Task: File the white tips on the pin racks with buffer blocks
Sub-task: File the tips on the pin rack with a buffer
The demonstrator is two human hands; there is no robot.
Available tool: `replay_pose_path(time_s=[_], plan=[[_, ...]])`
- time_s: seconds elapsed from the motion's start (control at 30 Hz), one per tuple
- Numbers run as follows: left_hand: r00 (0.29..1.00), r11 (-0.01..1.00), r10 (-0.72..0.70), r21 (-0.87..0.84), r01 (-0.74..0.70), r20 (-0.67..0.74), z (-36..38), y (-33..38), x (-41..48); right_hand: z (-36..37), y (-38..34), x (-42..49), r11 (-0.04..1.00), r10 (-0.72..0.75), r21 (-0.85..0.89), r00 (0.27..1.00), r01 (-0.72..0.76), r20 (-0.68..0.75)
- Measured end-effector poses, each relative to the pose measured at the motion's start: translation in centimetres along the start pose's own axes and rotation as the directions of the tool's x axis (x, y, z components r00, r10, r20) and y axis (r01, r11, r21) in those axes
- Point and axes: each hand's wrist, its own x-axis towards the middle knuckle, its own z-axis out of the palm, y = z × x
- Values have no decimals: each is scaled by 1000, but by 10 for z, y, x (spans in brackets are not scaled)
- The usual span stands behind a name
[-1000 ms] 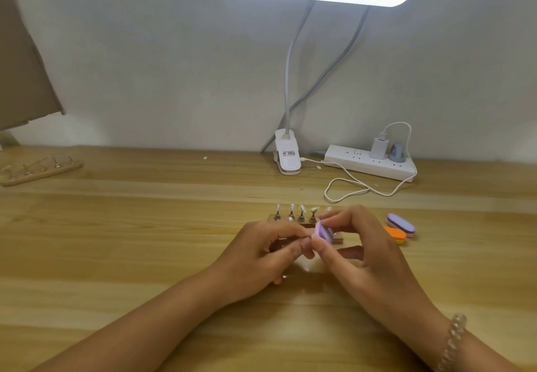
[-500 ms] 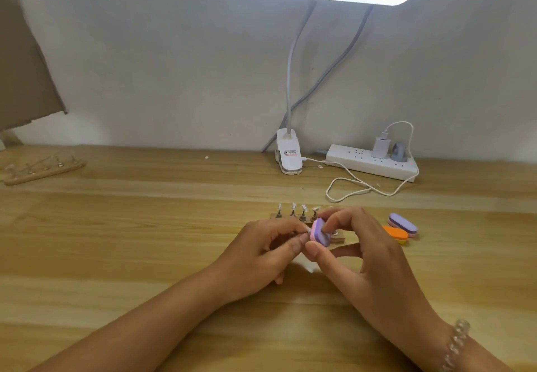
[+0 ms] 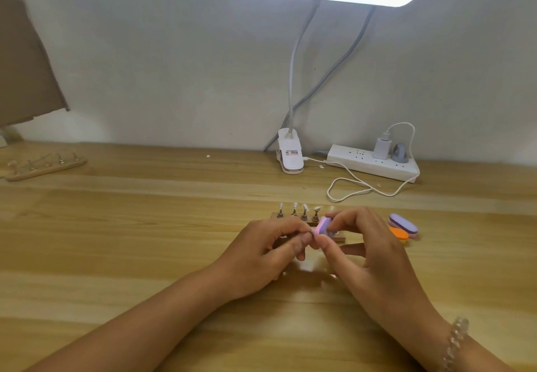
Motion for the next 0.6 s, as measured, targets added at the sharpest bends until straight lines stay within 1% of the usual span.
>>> replay_pose_path(time_s=[0.1, 0.13, 0.17, 0.27, 0.33, 0.43, 0.53, 0.6], plan=[[1000, 1000, 7, -3, -7, 7, 0, 0, 0, 3, -4, -3, 990, -132, -45, 990, 134, 47], [1000, 1000, 8, -1, -8, 8, 0, 0, 0, 2, -5, -2, 988, -144, -40, 987, 147, 69], [1000, 1000, 8, 7, -9, 8, 0, 0, 0, 1, -5, -1, 990, -131, -35, 989, 134, 70], [1000, 1000, -1, 31, 1, 8, 0, -1, 0, -1, -1, 2, 1000, -8, 0, 1000, 8, -3], [1000, 995, 14, 94, -16, 21, 1, 0, 0, -1, 0, 2, 1000, 24, -4, 999, -24, -28], [998, 984, 41, 171, -49, 48, 1, 1, -1, 1, -1, 0, 998, -22, -58, 999, 20, -25], [998, 981, 47, 188, -53, 39, 2, 1, -2, 0, -5, -1, 988, -82, -132, 996, 86, 34], [998, 979, 55, 196, -59, 25, 3, 0, -1, -1, -4, 0, 986, -76, -142, 996, 82, 42]])
